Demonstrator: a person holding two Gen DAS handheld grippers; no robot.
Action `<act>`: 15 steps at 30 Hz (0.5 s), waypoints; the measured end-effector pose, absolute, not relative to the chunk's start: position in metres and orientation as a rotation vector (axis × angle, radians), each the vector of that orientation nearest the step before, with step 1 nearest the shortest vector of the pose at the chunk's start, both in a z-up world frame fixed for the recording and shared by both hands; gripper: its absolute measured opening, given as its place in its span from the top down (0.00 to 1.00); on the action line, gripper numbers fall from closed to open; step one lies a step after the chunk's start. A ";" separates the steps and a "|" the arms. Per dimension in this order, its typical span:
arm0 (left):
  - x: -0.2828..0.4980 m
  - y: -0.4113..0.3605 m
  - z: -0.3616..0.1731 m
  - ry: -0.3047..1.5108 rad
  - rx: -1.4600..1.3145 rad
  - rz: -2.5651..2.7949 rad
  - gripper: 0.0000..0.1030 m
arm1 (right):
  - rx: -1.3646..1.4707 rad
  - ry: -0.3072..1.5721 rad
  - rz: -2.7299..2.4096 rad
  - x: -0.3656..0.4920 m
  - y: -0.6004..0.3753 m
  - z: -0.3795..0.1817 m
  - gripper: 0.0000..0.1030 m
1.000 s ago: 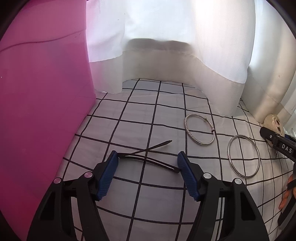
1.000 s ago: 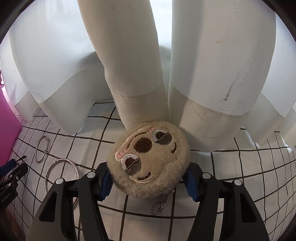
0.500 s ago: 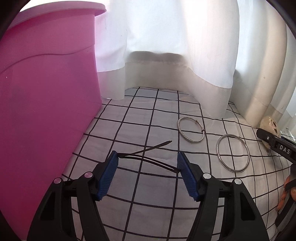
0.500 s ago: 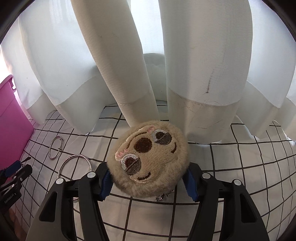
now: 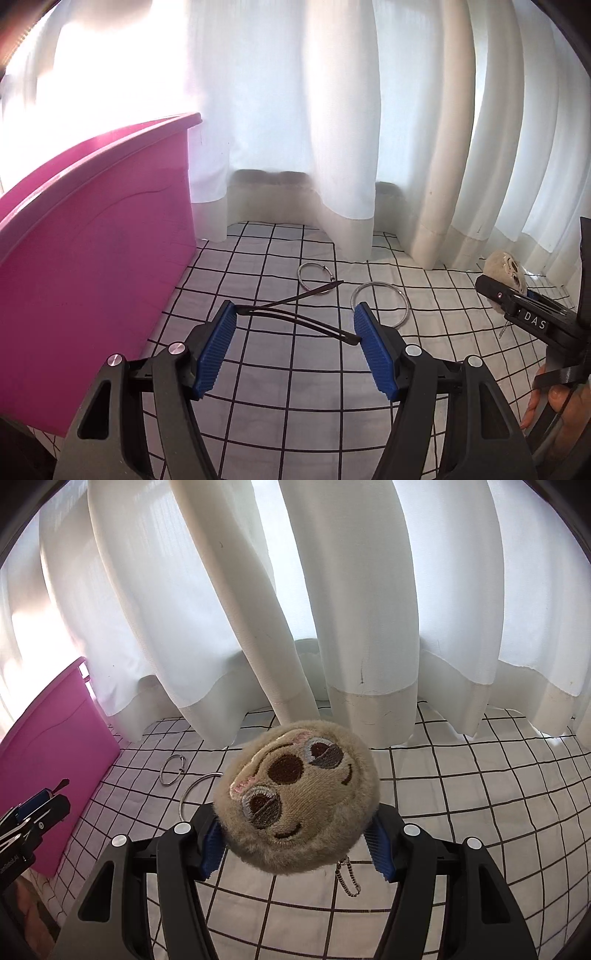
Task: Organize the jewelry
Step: 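Lift and carry the keychain and hair clips over the pink tub with both tools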
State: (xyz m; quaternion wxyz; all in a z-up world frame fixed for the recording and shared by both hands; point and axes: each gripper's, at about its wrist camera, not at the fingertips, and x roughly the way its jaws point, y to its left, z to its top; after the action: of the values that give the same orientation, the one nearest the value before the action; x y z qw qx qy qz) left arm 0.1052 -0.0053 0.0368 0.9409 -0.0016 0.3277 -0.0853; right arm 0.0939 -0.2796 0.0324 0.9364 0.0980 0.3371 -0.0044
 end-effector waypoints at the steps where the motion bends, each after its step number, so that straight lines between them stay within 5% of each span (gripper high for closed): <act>1: 0.101 -0.005 0.041 0.657 -0.006 -0.180 0.38 | 0.198 0.676 -0.004 0.089 -0.278 0.037 0.41; 15: 0.045 0.042 0.137 0.490 -0.050 -0.166 0.38 | 0.105 0.510 0.174 0.075 -0.177 0.122 0.41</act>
State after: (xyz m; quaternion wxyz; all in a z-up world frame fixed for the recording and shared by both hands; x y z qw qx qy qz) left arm 0.0451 0.0415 0.1367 0.9664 -0.0248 0.2422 -0.0819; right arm 0.0751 -0.1767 0.1219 0.9625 0.0519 0.2520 0.0857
